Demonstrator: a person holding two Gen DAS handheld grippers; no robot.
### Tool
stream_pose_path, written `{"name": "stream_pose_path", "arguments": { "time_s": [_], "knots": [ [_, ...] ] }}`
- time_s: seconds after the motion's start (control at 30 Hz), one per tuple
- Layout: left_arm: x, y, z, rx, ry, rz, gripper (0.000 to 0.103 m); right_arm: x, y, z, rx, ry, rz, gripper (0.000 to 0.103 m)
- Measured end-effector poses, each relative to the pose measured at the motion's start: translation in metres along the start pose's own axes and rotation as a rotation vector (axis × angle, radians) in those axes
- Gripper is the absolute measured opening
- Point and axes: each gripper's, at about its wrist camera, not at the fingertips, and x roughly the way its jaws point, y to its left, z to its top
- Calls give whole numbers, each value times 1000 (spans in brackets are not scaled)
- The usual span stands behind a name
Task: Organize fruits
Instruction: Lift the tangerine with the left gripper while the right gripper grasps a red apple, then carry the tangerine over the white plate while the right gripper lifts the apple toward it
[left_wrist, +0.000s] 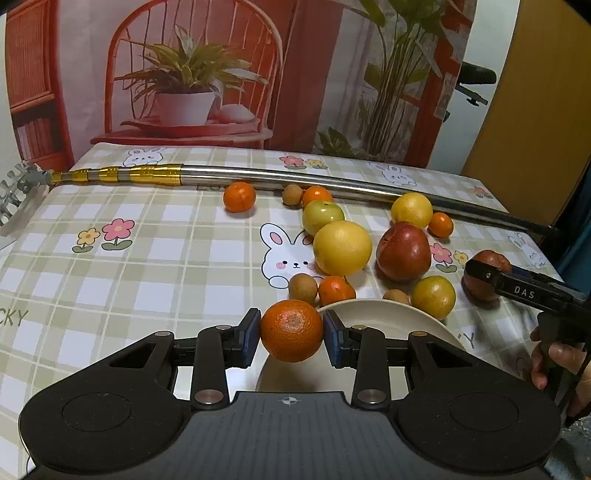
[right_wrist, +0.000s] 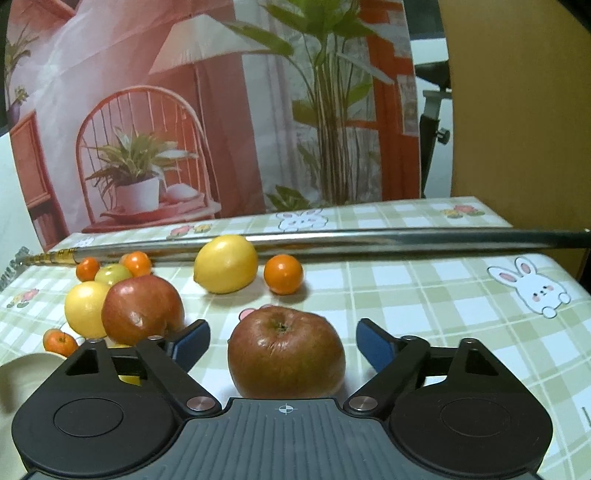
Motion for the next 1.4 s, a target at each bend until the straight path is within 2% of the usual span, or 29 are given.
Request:
{"name": "stream_pose_path", "arguments": {
  "time_s": [0.37, 0.77, 1.03, 1.4],
  "knots": [
    [2, -8, -11, 24, 29, 2, 39, 1, -8, -8, 79, 28, 26, 77],
    [6, -13, -15, 47, 49, 6, 39, 2, -8, -10, 90, 32, 43, 76],
    [8, -13, -18, 47, 59, 11, 39, 3, -8, -11, 98, 34, 36, 66],
    [9, -15, -19, 48, 62, 15, 39, 5, -11, -12, 95, 44, 29, 64]
  ]
}}
